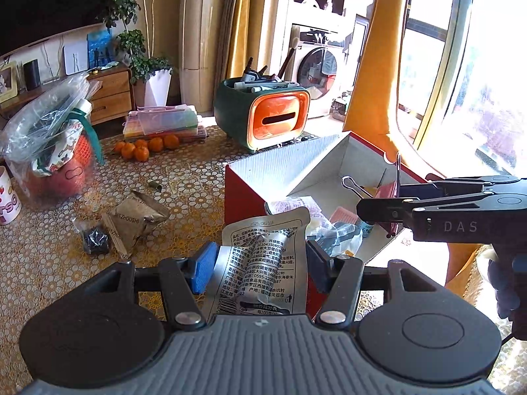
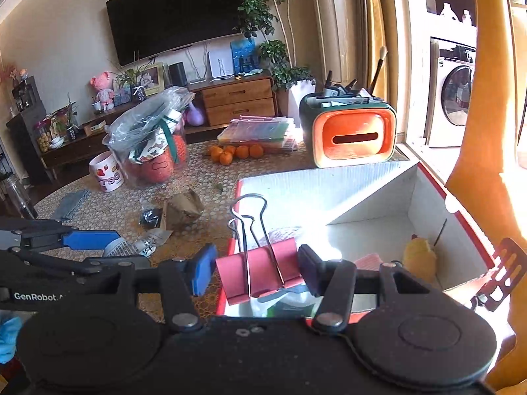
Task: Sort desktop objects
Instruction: 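Carry the blister pack and pink clip with both tools over the red box, then open the right tool to drop the clip while the left tool releases the blister pack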
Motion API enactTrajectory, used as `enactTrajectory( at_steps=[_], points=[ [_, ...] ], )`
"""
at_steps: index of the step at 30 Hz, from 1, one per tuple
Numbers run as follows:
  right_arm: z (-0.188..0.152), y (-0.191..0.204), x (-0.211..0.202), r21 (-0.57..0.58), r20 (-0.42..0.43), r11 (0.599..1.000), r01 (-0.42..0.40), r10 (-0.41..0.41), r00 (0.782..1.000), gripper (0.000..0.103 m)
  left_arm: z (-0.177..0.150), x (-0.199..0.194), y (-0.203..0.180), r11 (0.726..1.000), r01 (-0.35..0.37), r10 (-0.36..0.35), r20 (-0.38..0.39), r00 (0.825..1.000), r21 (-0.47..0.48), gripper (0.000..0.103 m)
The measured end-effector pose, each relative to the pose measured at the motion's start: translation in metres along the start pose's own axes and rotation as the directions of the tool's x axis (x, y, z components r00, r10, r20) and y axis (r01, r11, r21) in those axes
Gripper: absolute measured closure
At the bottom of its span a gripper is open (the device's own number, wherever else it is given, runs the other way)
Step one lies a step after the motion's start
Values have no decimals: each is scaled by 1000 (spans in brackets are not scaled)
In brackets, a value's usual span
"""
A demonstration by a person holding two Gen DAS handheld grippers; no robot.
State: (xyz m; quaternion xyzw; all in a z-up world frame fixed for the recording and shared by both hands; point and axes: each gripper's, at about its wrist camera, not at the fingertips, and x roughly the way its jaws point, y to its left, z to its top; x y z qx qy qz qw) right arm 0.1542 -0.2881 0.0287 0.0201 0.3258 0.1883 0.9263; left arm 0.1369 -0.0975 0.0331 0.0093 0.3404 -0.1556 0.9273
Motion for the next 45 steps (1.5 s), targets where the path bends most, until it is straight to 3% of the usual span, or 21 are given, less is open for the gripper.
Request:
enactTrajectory(
  at_steps=[10, 22, 34, 45],
  points=[
    [14, -56, 8, 48, 23, 994, 101, -102, 995, 49, 30, 36, -42, 997, 37, -35, -21, 999, 75, 46],
    [24, -105, 48, 60, -31, 986, 159, -157, 987, 49, 51, 97, -86, 979, 44, -28, -82, 996, 199, 46],
    [30, -129, 107, 57, -145, 980, 189, -179, 973, 49, 55, 155, -98, 967, 43, -1, -166, 986, 250, 46],
    [28, -135, 122, 29, -246, 981, 189, -177, 953, 49, 50, 173, -105, 960, 72, -12, -217, 976, 270, 44]
  ],
)
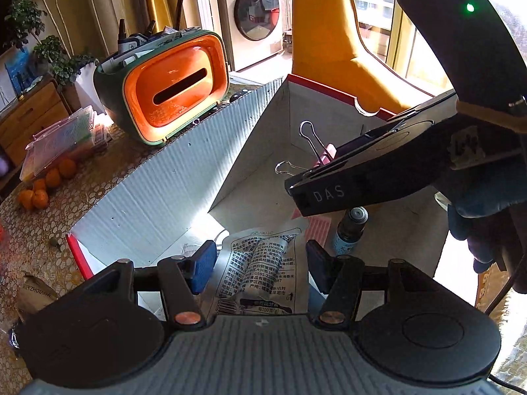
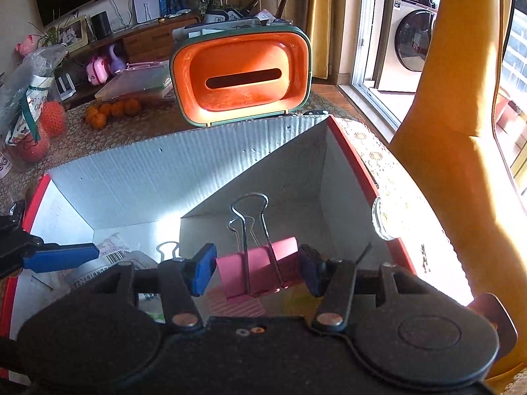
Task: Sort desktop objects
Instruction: 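Open the right tool to drop the clip while the left tool releases the blister pack, then withdraw both tools from the box back over the table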
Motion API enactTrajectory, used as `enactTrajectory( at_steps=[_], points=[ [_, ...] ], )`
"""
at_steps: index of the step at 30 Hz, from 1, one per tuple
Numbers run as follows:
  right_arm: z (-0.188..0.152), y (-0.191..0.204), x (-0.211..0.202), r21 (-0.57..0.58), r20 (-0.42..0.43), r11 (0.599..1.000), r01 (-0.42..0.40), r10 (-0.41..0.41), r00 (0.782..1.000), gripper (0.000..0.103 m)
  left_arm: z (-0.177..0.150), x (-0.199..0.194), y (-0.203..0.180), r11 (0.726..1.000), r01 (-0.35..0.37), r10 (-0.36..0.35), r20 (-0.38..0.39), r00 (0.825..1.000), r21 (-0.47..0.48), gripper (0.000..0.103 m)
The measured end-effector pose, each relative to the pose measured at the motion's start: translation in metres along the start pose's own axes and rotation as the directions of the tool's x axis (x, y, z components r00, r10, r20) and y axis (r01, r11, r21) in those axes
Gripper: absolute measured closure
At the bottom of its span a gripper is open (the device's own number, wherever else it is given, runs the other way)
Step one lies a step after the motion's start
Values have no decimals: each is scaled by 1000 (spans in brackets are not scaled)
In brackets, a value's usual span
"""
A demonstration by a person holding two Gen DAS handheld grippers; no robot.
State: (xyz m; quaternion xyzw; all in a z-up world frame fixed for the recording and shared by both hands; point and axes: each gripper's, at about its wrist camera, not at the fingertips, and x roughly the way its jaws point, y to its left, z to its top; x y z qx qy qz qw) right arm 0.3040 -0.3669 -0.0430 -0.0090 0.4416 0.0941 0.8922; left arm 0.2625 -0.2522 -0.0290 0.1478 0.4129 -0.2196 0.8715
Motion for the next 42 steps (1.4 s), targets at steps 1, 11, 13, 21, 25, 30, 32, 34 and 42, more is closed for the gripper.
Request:
enactTrajectory(
  at_steps=[1, 11, 13, 21, 25, 30, 32, 34, 42],
  points=[
    [0, 0, 0, 3, -2, 1000, -1, 1, 1000, 49, -1, 0, -1, 1000, 2, -2, -3, 1000, 2, 44],
    [0, -2, -5, 17, 8, 1000, 3, -3, 1000, 44, -4, -6, -4, 1000, 31, -31, 8, 999, 0, 41],
    [-1, -2, -9, 20, 18, 1000, 0, 0, 1000, 39, -4, -10, -3, 999, 32, -31, 16, 999, -18, 37],
    [-4, 7, -28, 14, 50, 1000, -26, 26, 998, 35, -11, -38, 4, 998, 37, -34, 60, 998, -53, 36],
    [-6, 16, -40, 1, 65, 999, -37, 37, 997, 31, -17, -56, 9, 997, 33, -27, 89, 996, -68, 36],
    [-10, 30, -60, -26, 82, 998, -52, 54, 995, 30, -28, -85, 19, 995, 25, -13, 123, 992, -97, 36],
    [-12, 37, -69, -36, 93, 998, -56, 59, 994, 28, -33, -96, 23, 994, 26, -12, 139, 990, -105, 36],
    [-14, 44, -78, -45, 106, 997, -59, 63, 992, 27, -38, -108, 28, 993, 26, -8, 153, 988, -116, 36],
    [-22, 74, -111, -63, 164, 996, -70, 79, 983, 24, -62, -147, 48, 988, 12, 19, 200, 980, -151, 36]
  ],
)
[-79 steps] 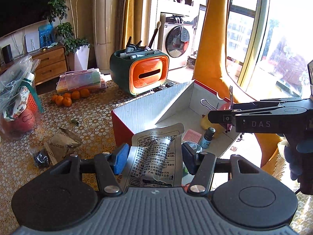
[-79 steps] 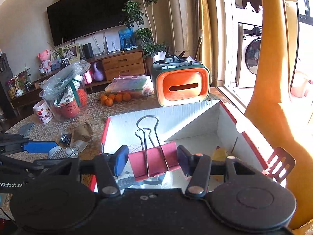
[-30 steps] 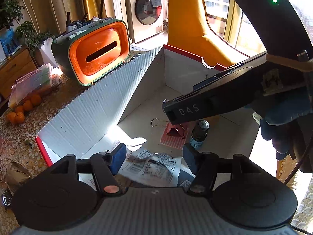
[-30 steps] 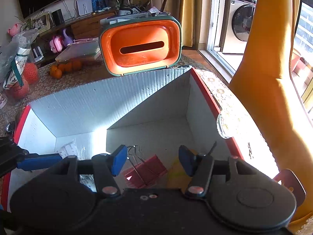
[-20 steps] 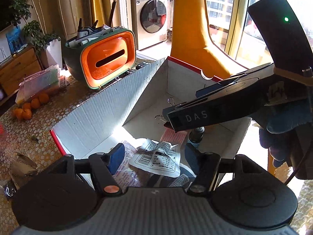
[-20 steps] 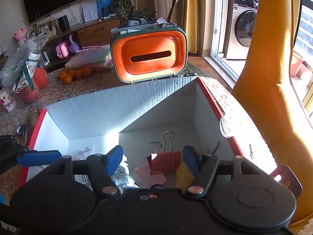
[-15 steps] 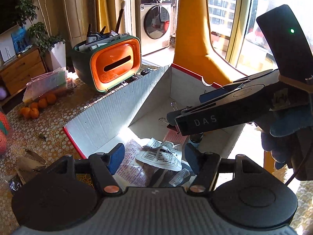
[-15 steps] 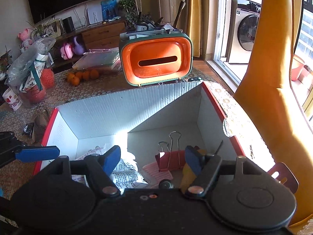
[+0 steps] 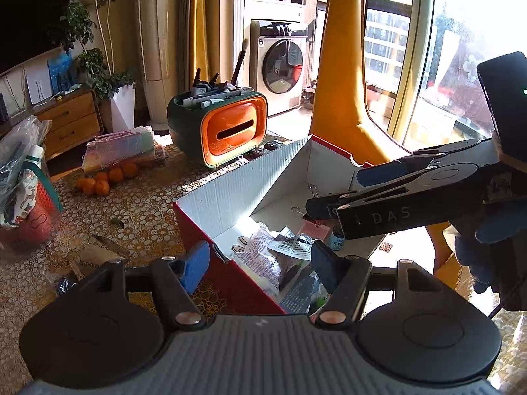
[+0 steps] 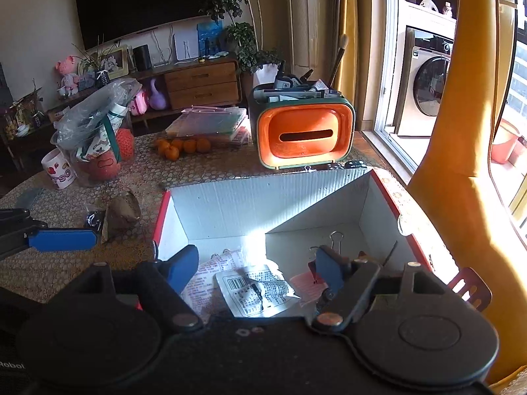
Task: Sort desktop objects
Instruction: 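Withdraw both tools from the box back over the table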
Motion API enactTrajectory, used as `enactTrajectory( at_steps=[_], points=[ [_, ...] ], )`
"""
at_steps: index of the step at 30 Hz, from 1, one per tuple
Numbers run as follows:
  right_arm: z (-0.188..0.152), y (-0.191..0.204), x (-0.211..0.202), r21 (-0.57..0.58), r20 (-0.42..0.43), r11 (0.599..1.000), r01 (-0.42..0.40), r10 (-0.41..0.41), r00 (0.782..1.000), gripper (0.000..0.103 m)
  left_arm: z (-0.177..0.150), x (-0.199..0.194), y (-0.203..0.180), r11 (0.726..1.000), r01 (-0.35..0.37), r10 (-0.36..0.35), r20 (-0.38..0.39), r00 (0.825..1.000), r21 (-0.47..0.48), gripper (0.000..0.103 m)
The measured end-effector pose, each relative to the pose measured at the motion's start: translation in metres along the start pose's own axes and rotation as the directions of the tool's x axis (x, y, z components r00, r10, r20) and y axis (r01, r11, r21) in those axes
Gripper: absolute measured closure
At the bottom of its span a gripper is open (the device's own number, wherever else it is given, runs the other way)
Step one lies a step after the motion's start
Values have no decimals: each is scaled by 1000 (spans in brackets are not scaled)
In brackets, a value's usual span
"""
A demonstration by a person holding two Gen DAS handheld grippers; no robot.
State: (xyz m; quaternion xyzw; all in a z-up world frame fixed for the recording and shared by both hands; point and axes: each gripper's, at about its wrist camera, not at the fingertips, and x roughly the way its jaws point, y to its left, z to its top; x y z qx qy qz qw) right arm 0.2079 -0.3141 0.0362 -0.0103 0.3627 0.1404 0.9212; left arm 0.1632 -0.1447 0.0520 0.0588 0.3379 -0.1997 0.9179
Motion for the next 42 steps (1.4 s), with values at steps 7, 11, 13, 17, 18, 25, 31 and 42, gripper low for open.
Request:
enactTrajectory(
  at_steps=[7, 11, 13, 17, 18, 25, 31, 42],
  points=[
    [-1, 38, -14, -40, 20, 999, -36, 37, 999, 22, -17, -35, 29, 999, -34, 35, 33, 999, -35, 36],
    [-2, 66, -18, -75, 29, 995, -67, 69, 997, 19, -29, -50, 52, 996, -53, 56, 38, 998, -70, 36],
    [-2, 79, -19, -90, 32, 993, -77, 80, 996, 19, -36, -58, 64, 994, -74, 78, 48, 996, -85, 36],
    [-1, 102, -17, -105, 41, 991, -88, 93, 995, 16, -50, -72, 89, 987, -117, 125, 62, 990, -113, 36],
    [-1, 107, -16, -107, 43, 990, -95, 100, 994, 16, -53, -74, 95, 985, -125, 133, 63, 989, -121, 36],
    [-1, 145, -1, -144, 42, 980, -136, 143, 989, 12, -74, -82, 133, 967, -191, 204, 60, 977, -166, 24],
    [-3, 169, 16, -164, 42, 973, -161, 170, 984, 6, -89, -76, 164, 954, -228, 239, 35, 970, -195, 24],
    [4, 190, 67, -184, 6, 969, -164, 168, 986, 6, -111, -44, 210, 931, -267, 273, -13, 962, -250, 8]
  ],
)
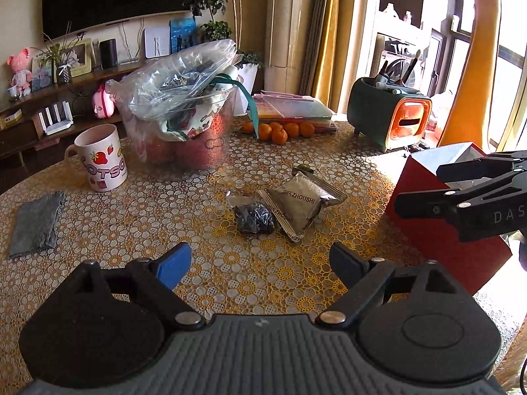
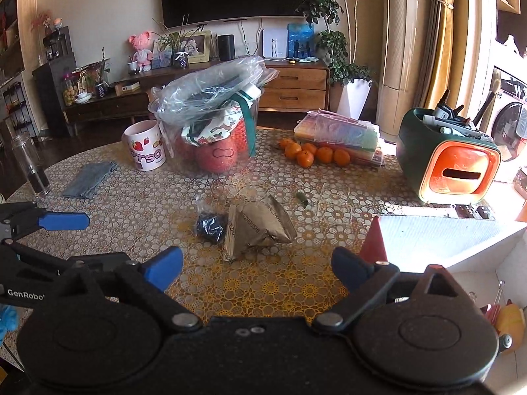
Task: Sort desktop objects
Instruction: 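Withdraw both tools from the box back over the table, then grasp the black bag with the left tool while the right tool grasps the silver ZHOUSHI packet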
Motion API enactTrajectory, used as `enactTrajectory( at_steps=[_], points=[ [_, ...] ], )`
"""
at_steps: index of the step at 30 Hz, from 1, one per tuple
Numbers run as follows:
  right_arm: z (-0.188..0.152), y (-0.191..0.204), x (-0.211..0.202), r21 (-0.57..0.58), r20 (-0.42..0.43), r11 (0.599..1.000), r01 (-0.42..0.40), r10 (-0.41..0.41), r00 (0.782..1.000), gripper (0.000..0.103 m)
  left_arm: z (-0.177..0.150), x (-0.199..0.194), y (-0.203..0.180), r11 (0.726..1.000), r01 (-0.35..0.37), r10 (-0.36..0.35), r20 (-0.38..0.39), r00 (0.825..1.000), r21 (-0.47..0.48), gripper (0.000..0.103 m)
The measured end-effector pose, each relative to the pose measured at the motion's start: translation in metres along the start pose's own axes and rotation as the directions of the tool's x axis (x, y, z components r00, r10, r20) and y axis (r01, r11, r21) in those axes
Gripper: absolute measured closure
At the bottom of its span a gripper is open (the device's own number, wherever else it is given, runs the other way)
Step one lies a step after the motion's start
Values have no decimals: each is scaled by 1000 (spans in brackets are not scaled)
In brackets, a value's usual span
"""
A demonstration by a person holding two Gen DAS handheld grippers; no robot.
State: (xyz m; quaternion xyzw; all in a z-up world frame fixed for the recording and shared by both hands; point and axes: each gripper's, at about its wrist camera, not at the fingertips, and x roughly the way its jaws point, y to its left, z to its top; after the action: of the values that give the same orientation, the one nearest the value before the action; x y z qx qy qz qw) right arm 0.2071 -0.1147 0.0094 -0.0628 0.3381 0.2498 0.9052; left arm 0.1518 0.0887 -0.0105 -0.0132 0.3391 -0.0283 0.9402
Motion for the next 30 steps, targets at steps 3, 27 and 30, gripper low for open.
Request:
enactTrajectory(
  at_steps=[3, 27, 30],
  points=[
    [2, -1, 15, -8, -11, 1000, -7, 7, 1000, 6, -1, 13, 8, 1000, -17, 17, 1, 1000, -16, 1],
    [31, -13, 140, -76, -95, 997, 6, -13, 995, 4, 18, 133, 19, 999, -40, 39, -64, 997, -13, 1],
    [32, -16, 152, -71, -107, 997, 7, -15, 994, 4, 21, 146, 16, 999, -41, 41, -74, 996, 1, 1]
  ],
)
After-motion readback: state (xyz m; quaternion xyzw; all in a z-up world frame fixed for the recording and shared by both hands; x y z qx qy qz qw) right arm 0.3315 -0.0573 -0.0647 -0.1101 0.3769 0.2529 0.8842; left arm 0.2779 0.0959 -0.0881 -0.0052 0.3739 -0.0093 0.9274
